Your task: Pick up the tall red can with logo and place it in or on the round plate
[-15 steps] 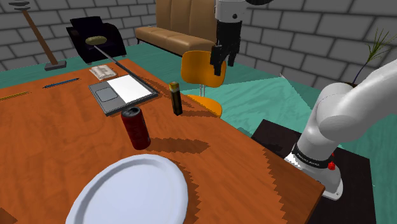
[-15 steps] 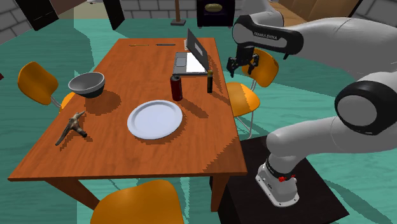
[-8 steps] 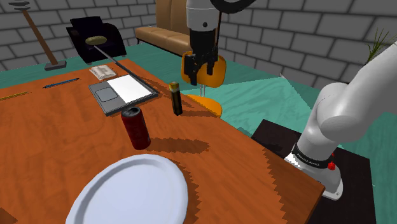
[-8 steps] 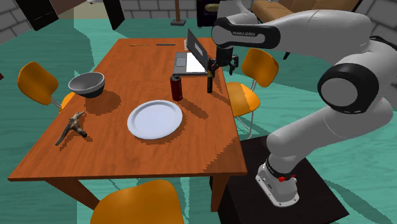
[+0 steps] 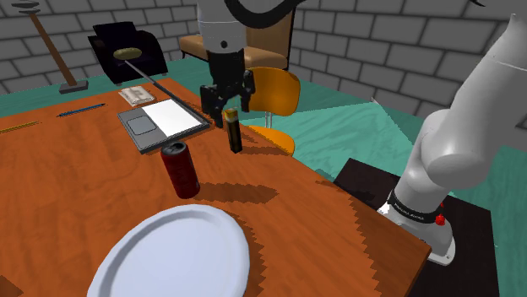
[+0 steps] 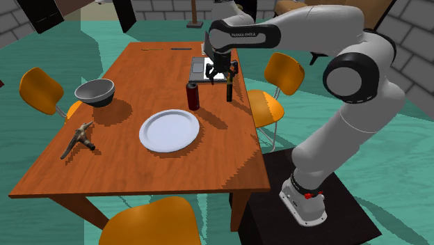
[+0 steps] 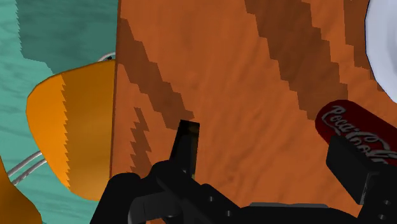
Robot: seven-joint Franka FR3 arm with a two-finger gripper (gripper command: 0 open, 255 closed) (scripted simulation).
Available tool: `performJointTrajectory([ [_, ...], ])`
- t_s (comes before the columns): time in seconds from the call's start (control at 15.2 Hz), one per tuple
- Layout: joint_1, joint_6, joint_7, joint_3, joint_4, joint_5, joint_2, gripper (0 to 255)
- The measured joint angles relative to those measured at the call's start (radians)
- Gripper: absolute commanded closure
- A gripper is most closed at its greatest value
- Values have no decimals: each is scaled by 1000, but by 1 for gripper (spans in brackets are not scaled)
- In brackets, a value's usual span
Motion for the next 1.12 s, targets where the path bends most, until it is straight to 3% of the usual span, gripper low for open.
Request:
performJointTrajectory([
  [0.4,51,-11,125,65,216,-74,226,0],
  [0.73,125,-60,212,89,445,-152,428,0],
  [1.12,143,-10,234,88,435,-172,473,0],
])
